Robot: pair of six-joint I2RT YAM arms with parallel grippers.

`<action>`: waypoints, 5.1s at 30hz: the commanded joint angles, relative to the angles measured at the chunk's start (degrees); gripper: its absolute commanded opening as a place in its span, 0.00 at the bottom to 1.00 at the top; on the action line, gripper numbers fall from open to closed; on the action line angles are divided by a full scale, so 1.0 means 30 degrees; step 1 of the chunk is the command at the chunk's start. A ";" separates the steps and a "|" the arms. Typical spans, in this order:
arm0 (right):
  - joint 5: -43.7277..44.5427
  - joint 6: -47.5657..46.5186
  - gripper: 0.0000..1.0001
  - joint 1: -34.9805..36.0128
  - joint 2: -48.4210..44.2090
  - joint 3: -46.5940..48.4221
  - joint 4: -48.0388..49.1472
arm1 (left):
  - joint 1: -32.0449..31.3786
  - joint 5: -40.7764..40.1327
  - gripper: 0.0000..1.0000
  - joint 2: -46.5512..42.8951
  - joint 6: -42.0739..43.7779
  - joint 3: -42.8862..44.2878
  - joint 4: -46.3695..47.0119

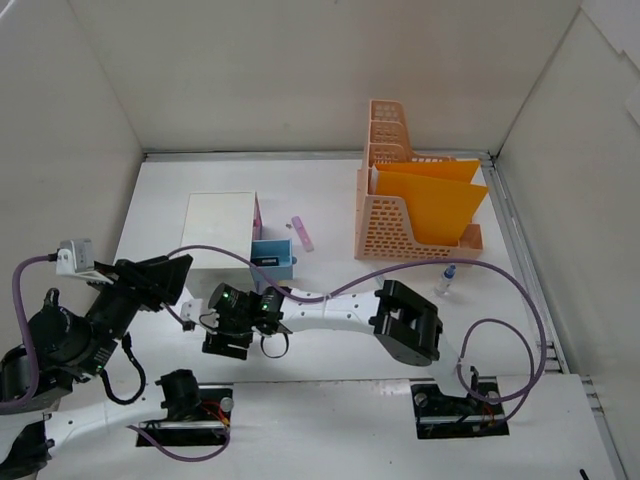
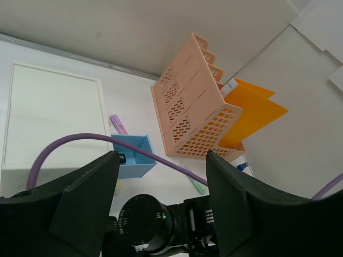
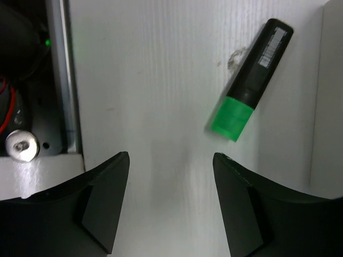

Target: Organize the desk

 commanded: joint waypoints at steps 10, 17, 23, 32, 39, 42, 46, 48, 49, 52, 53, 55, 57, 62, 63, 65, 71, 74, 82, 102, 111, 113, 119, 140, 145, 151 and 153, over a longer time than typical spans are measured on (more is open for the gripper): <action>0.3335 0.1363 0.63 -0.0420 0.2228 0.2837 0.2289 | -0.0081 0.0467 0.64 0.0408 0.0521 0.0058 0.1685; 0.3600 0.1215 0.63 -0.1211 0.3108 0.3307 0.2524 | -0.0081 0.0351 0.66 0.0643 0.0374 0.0088 0.1509; 0.3015 0.1245 0.53 -0.1241 0.3606 0.3161 0.2641 | -0.0081 0.0204 0.66 0.0643 0.0052 0.0029 0.1421; 0.3278 0.0133 0.24 -0.0831 0.3344 0.1262 0.3402 | -0.0081 0.0116 0.66 0.0819 -0.0446 -0.0146 0.1216; -0.0288 -0.2587 0.01 -0.1501 -0.0282 -0.2284 0.3843 | -0.0081 0.0584 0.67 0.0936 -0.0418 -0.0352 0.1682; -0.2837 -0.3120 0.00 -0.2611 -0.2832 -0.3342 0.2853 | -0.0081 0.0966 0.67 0.1053 -0.0096 -0.0293 0.2006; -0.5186 -0.3734 0.00 -0.3729 -0.5880 -0.4364 0.1618 | -0.0081 0.1229 0.67 0.1287 0.0373 -0.0264 0.2445; -0.5568 -0.3679 0.00 -0.4138 -0.7165 -0.4951 0.1034 | -0.0081 0.1287 0.67 0.1492 0.0753 -0.0235 0.2912; -0.5627 -0.3677 0.00 -0.4170 -0.7696 -0.5158 0.0856 | -0.0081 0.1317 0.67 0.1492 0.0755 -0.0235 0.2915; -0.5774 -0.3297 0.00 -0.5162 -0.9630 -0.5861 0.0328 | -0.0081 0.1434 0.66 0.1697 0.1017 -0.0088 0.3236; -0.5862 -0.3296 0.00 -0.5427 -1.0128 -0.5950 0.0240 | -0.0081 0.1522 0.67 0.1756 0.1076 -0.0117 0.3382; -0.6096 -0.3587 0.00 -0.6539 -1.1710 -0.6126 -0.0053 | -0.0081 0.1639 0.67 0.1873 0.1135 -0.0204 0.3500; -0.5865 -0.4055 0.00 -0.7361 -1.2967 -0.6214 -0.0229 | -0.0081 0.1698 0.67 0.1990 0.1107 -0.0351 0.3705; -0.3755 -0.5841 0.00 -0.8796 -1.3270 -0.5513 -0.0727 | -0.0081 0.1786 0.68 0.2225 0.0756 -0.1287 0.4143; -0.3724 -0.6164 0.00 -0.9524 -1.2775 -0.5047 -0.1018 | -0.0081 0.1873 0.68 0.2225 0.0726 -0.1405 0.4232; -0.3666 -0.7156 0.00 -1.0318 -1.2101 -0.4692 -0.1312 | -0.0081 0.1932 0.68 0.2283 0.0404 -0.1815 0.4437; -0.3577 -0.8627 0.00 -1.0324 -1.0079 -0.2820 -0.2308 | -0.0081 0.2167 0.68 0.2634 -0.0241 -0.2373 0.3854; -0.3461 -0.9271 0.00 -1.0235 -0.9404 -0.2174 -0.2544 | -0.0081 0.2080 0.68 0.2898 -0.0649 -0.2519 0.3151; -0.2845 -1.0677 0.00 -0.9474 -0.8465 -0.0562 -0.4095 | -0.0081 0.1728 0.68 0.2110 -0.1413 -0.3397 0.1979; -0.1410 -1.1939 0.00 -0.8184 -0.5418 0.3569 -0.8051 | -0.0081 0.0556 0.68 0.0497 -0.1677 -0.3251 -0.1011; -0.0766 -1.2173 0.00 -0.7950 -0.4158 0.5267 -0.9281 | -0.0081 0.0585 0.68 0.0643 -0.1530 -0.3252 -0.1011; -0.0736 -1.2202 0.00 -0.7950 -0.4011 0.5358 -0.9458 | -0.0081 0.0614 0.68 0.0643 -0.1501 -0.3252 -0.1011; -0.0560 -1.2407 0.00 -0.7920 -0.3776 0.5533 -0.9780 | -0.0081 0.0556 0.68 0.0643 -0.1443 -0.3252 -0.0953; -0.0413 -1.2144 0.32 -0.6895 -0.1872 0.7789 -1.0279 | -0.0081 0.0878 0.68 0.1170 -0.1355 -0.3135 -0.0601; -0.0763 -1.1706 0.46 -0.6865 -0.1843 0.8168 -1.0308 | -0.0081 0.0878 0.68 0.1228 -0.1355 -0.3164 -0.0484; -0.2077 -0.9365 0.46 -0.7420 -0.2369 0.9981 -1.0279 | -0.0081 0.0878 0.68 0.1522 -0.1501 -0.3281 -0.0454; -0.2637 -0.8109 0.28 -0.8120 -0.2662 1.0483 -1.0279 | -0.0081 0.0790 0.67 0.1697 -0.1705 -0.3398 -0.0484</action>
